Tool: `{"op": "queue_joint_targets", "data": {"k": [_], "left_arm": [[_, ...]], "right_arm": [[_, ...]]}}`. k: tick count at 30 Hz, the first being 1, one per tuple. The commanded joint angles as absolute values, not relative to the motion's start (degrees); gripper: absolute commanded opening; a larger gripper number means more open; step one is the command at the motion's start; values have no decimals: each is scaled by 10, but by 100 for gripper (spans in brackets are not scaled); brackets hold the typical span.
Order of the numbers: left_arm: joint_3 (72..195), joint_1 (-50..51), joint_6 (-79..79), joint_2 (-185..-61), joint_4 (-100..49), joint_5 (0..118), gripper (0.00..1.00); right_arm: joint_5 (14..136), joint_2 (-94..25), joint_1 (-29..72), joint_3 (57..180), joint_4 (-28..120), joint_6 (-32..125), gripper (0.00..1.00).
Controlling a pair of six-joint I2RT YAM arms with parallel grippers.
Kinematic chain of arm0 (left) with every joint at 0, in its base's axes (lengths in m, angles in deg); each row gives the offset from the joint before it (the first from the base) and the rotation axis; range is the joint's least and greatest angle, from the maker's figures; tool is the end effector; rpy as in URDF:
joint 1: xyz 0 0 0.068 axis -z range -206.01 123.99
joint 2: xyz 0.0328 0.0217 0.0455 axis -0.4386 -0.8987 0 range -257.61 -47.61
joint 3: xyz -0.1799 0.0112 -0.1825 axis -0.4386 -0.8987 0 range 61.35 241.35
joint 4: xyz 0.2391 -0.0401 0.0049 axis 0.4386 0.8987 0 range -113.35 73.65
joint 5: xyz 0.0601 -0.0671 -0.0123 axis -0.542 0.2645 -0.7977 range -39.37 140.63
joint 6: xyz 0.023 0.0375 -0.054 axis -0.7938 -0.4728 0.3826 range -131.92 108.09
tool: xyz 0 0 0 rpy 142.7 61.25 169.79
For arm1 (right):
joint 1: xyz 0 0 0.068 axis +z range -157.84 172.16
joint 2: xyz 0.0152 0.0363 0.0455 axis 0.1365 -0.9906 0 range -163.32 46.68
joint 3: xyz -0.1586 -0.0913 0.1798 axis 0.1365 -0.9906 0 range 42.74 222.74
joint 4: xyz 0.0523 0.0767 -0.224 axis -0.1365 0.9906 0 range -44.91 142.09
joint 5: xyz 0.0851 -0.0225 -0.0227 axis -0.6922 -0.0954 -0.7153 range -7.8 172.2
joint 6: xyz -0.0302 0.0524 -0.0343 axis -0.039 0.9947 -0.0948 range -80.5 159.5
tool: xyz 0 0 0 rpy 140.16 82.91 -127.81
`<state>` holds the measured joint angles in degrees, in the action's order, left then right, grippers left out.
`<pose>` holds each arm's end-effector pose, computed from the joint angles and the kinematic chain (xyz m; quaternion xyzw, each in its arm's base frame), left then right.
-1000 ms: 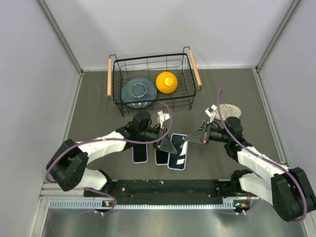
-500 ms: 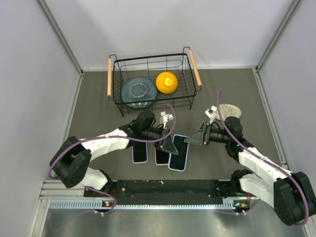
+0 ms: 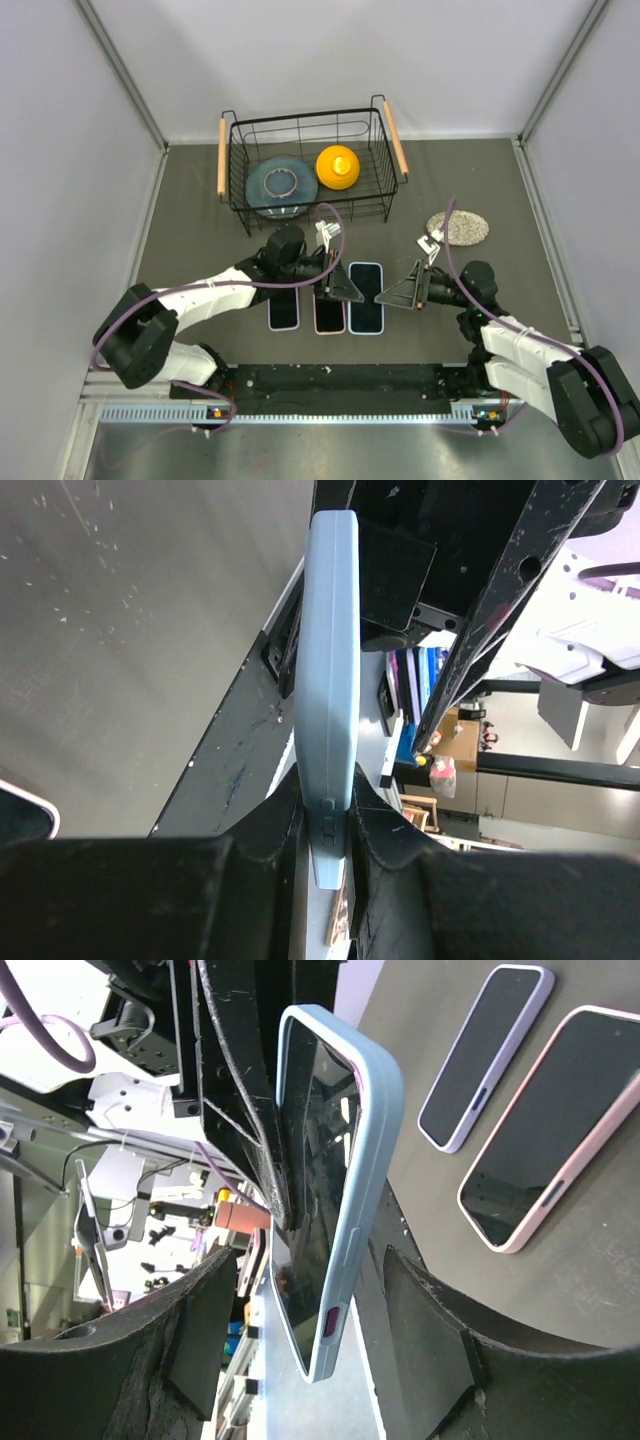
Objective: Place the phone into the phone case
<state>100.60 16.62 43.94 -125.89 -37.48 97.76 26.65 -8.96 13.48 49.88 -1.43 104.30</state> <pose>0.1808 -0.2230 0.2132 0.1247 0.7922 -0.5936 0.0667 0.1509 0.1090 0.1855 -0.0651 0.7110 0.6646 0.2204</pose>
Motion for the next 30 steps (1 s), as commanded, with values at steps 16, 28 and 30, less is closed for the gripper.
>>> {"op": "queue_joint_targets", "data": {"k": [16,28,30], "left_arm": [[991,147,390,-1188,-318,897,67],[1007,99,258,-1063,-82,697,99],[1012,90,243,-1052,-51,680,99]], "right_arm": [[325,-72,169,553,74,1004,0],[410,-154,170,671,427,782,0],[426,-187,172,681,447,769,0]]}}
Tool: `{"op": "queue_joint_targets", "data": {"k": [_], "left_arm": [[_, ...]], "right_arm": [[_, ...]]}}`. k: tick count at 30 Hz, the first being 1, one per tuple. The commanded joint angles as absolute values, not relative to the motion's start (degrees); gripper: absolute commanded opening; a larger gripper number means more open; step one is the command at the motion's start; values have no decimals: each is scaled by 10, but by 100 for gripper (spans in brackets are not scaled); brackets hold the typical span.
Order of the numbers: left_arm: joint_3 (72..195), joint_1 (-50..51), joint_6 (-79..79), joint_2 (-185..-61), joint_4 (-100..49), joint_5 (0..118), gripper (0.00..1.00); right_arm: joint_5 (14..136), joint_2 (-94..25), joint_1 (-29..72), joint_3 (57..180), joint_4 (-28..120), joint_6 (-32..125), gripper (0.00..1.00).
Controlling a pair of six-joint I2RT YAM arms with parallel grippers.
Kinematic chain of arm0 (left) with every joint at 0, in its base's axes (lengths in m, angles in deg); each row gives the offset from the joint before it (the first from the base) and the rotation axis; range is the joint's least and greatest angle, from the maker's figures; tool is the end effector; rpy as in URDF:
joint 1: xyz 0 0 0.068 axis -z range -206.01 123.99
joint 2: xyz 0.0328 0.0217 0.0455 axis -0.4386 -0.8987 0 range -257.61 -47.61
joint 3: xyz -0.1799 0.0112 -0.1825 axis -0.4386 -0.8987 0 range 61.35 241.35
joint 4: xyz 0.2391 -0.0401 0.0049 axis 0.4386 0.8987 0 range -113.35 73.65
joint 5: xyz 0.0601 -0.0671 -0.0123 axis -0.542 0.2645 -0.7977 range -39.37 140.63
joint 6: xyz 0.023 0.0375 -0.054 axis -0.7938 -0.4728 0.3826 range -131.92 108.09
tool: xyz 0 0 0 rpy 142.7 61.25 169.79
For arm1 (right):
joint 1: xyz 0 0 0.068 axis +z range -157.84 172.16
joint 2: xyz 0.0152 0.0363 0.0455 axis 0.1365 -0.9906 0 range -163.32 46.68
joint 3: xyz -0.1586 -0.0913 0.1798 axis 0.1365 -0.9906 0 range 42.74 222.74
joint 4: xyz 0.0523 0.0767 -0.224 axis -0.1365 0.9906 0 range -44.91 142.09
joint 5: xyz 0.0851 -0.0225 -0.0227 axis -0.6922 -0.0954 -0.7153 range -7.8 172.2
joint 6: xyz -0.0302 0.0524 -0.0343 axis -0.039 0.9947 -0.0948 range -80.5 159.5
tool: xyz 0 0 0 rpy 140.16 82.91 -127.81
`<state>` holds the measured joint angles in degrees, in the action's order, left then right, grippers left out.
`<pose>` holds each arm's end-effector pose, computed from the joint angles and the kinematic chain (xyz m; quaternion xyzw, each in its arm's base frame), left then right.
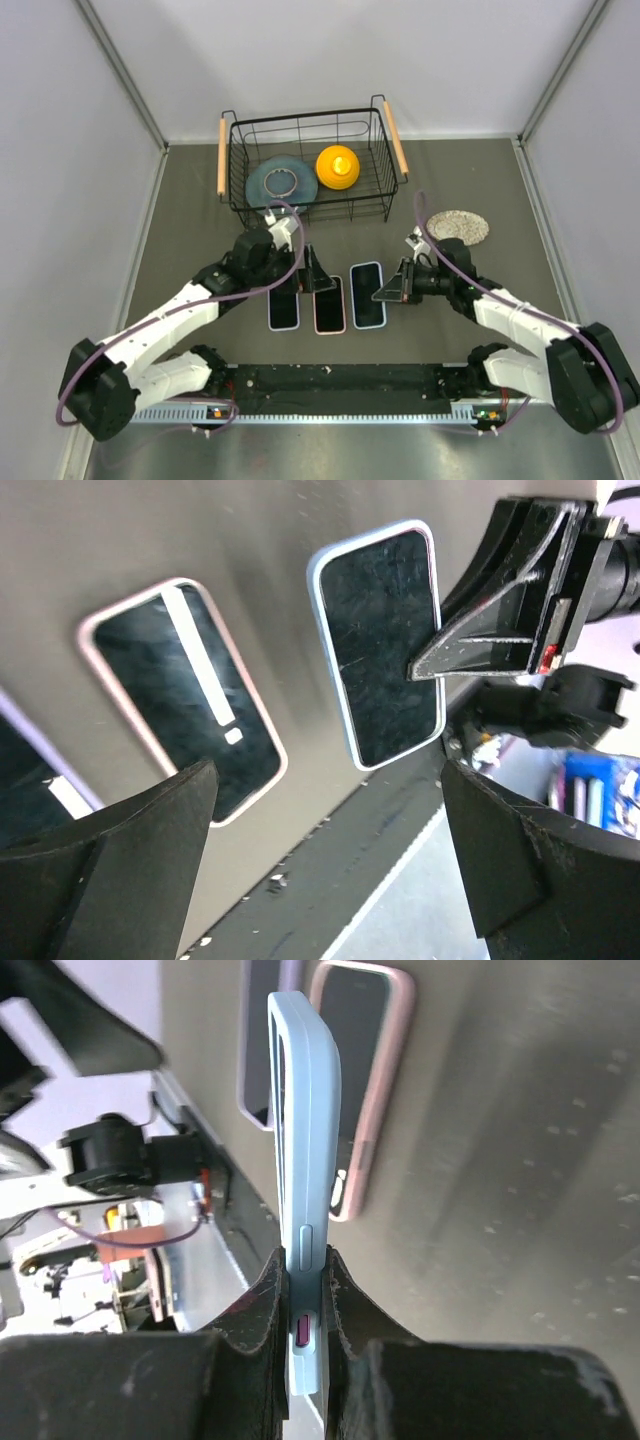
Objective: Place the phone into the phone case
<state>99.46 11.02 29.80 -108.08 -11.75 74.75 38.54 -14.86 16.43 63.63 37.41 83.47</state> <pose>0.1720 -0.1588 0.2283 0.0628 0.8666 -0.4340 0.2381 0.1737 0.1212 0.1675 -0.0354 0.8340 0.5191 0.1836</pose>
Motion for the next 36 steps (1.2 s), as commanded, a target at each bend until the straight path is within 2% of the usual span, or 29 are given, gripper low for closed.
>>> {"op": "queue_joint_targets", "data": {"k": [1,8,12,14,18,19,21,22,24,27,32,34,35,36], "left_arm": [[1013,84,225,-1040,-43,674,99],[1017,84,162,-974,16,570,99],[1000,84,167,-940,8,555,99],[1001,84,170,-936,10,560,99],[1011,84,171,-931,18,566,99],[1013,84,170,-932,19,566,99],[1017,84,173,-933,20,570,99],[1018,84,175,-935,19,572,99],[1016,84,181,-940,12,588,99],[1020,84,189,-942,9,596,99],[1028,84,190,-930,9,601,99],[1032,84,190,-917,10,599,99],[1033,84,191,-913,8,599,99],[1032,84,193,-903,7,598,99]], "right_arm": [[429,-194,171,680,441,771,0],[456,-260,177,687,383,790,0],[471,-300,177,697,386,782,4],[482,-311,177,698,389,780,9],[502,-319,177,703,409,781,27],[512,-319,177,704,422,781,35],[516,-318,177,710,435,779,40],[518,-317,177,712,440,778,46],[526,-307,176,717,464,779,53],[537,-273,176,722,493,777,57],[557,-189,177,738,562,773,72],[564,-132,177,744,591,771,85],[564,-111,176,749,600,770,99],[558,-74,177,752,610,770,99]]}}
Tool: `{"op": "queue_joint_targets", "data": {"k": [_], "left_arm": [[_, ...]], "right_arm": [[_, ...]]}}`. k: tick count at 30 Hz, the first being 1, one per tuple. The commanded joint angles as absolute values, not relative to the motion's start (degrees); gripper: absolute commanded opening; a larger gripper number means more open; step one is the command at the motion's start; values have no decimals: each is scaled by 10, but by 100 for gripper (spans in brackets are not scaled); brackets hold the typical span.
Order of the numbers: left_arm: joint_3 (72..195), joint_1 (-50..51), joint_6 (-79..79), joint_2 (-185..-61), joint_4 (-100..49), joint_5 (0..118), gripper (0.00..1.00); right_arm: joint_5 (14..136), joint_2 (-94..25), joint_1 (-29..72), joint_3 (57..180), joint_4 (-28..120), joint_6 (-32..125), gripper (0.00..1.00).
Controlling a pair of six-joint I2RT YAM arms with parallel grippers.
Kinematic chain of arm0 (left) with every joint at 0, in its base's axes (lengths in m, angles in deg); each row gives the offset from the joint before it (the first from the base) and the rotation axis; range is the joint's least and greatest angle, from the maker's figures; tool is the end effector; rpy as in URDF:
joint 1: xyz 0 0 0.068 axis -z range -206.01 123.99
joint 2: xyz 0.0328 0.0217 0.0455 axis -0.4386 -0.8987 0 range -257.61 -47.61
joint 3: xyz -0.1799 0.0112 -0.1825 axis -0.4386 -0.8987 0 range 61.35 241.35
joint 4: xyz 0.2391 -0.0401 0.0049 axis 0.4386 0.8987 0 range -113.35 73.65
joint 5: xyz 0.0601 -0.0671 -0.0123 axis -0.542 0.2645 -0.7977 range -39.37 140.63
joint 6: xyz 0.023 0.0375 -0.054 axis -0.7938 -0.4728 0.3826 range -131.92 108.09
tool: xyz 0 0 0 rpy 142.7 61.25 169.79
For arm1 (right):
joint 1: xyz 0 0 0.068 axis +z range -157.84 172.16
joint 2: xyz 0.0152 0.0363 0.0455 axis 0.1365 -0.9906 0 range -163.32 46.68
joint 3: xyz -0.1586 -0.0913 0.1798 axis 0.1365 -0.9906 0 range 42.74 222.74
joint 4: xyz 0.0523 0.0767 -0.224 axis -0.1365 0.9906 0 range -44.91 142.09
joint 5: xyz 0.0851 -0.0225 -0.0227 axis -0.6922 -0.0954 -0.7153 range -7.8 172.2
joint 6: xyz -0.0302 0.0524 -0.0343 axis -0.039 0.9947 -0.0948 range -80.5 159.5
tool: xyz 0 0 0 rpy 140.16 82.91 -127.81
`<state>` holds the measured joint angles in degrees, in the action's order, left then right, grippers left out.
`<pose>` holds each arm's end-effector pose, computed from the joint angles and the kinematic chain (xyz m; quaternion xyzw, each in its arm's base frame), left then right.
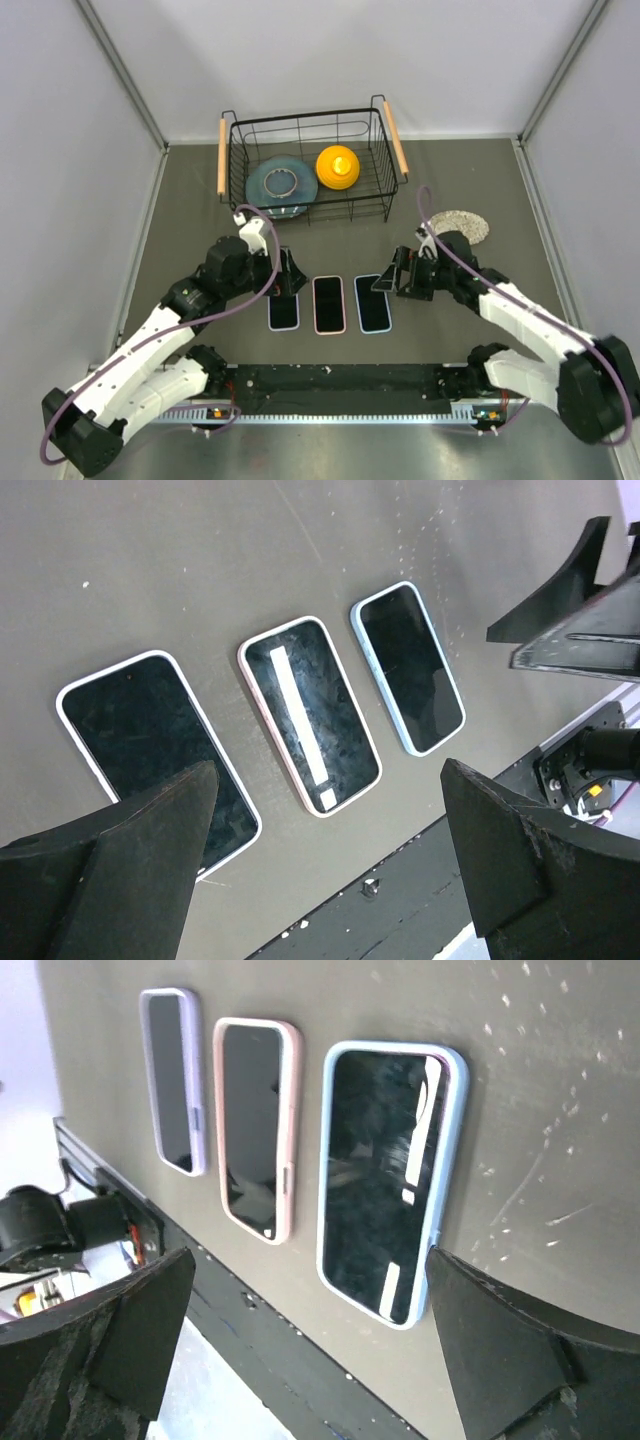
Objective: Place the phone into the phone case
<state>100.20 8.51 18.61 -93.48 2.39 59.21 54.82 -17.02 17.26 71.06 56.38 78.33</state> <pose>0.1497 -0.1133 0.2526 0.0664 0.8736 -0.3122 0.3674 0.1824 0.1142 0.1637 0.0211 0.9069 0.3765 0.1879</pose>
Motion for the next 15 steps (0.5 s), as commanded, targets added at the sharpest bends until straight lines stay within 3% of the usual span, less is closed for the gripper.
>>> {"op": "queue_joint_targets", "data": {"k": [1,15], "left_arm": [[1034,84,192,-897,6,597,99],[1035,84,195,-792,-9,589,99]], "right_arm": [[556,-52,177,754,616,768,99],[629,212,177,759,650,819,99]]}}
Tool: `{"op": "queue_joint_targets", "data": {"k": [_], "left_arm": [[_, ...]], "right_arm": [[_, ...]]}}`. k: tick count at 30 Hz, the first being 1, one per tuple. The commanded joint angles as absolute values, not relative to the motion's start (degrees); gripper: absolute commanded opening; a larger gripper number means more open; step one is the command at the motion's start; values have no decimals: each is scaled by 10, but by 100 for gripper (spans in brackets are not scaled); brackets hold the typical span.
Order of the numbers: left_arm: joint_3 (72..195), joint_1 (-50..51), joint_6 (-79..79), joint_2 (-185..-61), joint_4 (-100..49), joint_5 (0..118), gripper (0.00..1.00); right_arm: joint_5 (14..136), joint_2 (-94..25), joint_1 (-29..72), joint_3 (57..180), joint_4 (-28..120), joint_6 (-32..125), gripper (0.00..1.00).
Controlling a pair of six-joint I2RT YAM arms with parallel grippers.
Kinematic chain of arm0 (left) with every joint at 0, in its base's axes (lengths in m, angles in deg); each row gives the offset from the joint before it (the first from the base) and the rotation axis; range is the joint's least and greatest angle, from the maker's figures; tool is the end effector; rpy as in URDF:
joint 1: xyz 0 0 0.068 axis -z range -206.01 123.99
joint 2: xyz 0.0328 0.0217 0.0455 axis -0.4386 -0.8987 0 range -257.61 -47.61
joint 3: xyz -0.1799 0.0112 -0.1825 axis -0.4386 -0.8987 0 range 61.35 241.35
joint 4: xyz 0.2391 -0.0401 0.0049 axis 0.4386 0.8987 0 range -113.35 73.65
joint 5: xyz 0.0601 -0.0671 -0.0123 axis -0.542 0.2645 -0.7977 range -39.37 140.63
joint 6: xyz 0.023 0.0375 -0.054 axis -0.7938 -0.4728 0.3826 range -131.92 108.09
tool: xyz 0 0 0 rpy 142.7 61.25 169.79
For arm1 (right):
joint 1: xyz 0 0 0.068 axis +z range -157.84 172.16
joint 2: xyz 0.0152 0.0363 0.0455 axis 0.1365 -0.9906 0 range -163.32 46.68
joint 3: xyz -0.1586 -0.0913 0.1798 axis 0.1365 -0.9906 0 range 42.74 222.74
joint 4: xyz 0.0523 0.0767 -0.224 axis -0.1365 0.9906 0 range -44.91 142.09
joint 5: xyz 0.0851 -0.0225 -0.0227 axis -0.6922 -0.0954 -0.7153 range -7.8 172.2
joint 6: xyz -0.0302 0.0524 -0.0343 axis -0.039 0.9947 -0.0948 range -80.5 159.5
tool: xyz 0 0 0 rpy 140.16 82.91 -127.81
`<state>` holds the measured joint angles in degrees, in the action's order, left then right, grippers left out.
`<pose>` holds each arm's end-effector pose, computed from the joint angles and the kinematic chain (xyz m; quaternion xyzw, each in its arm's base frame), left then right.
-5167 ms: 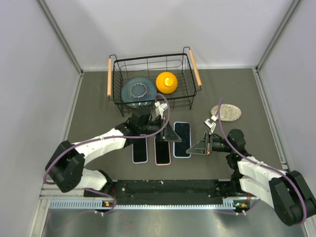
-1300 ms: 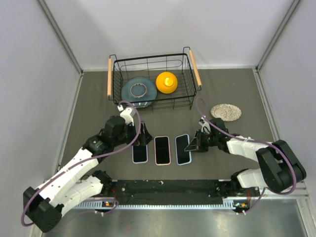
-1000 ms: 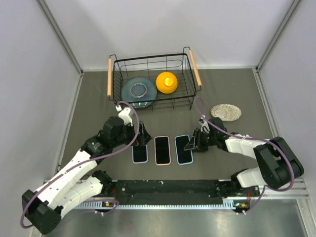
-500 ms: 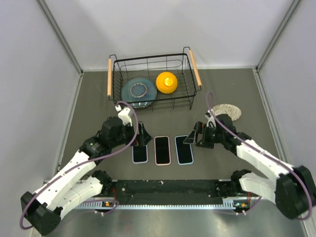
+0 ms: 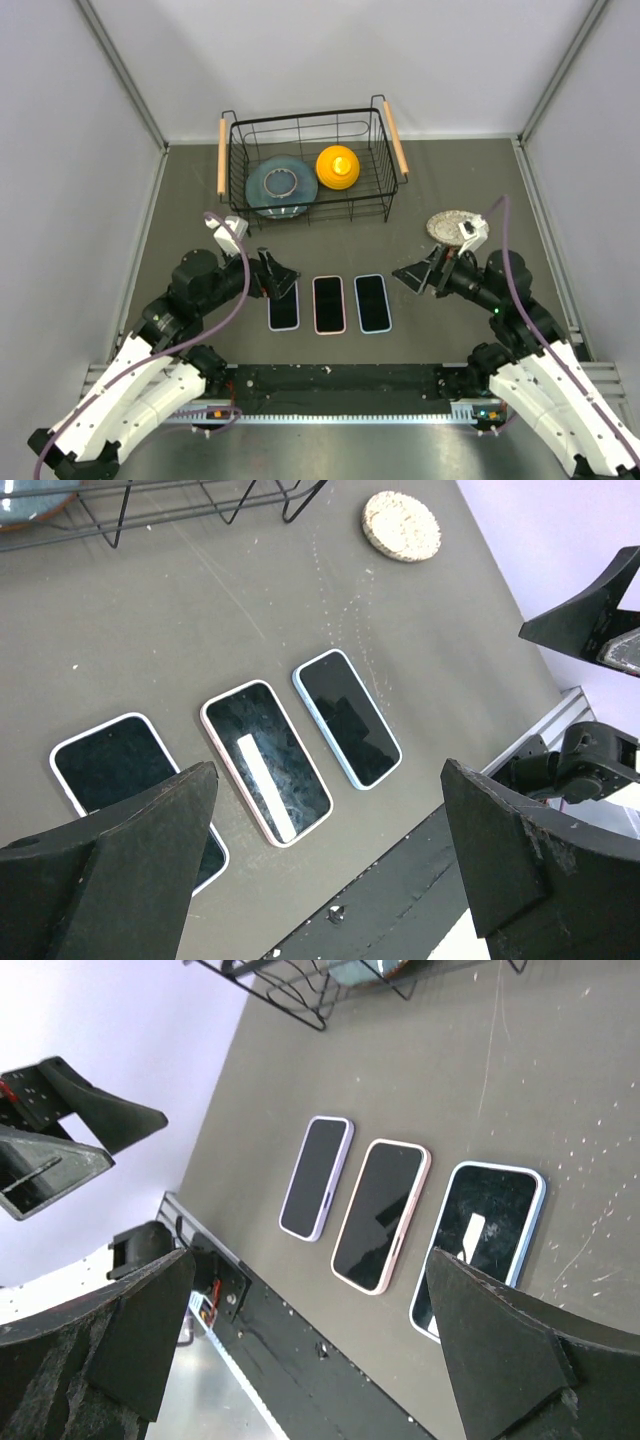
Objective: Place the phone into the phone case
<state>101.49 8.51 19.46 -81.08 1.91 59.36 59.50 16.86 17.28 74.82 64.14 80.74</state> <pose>0.1213 -0.0940 0.2940 0.0667 0.8082 -0.3684 0.4547 0.1251 0.0828 0.2688 -0.0059 0.7957 0.4522 0.4029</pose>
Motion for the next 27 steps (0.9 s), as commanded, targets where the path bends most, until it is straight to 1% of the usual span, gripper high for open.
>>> {"op": "queue_joint_targets", "data": {"k": [1,6,27], "left_arm": [[1034,84,195,-789,-9,588,99],[1035,84,195,-779,-1,583,99],[1026,84,195,-771,1,574,99]], "right_arm": [[632,220,178,754,651,820,99],[646,254,178,752,652,823,99],[649,249,178,757,651,822,99]]}}
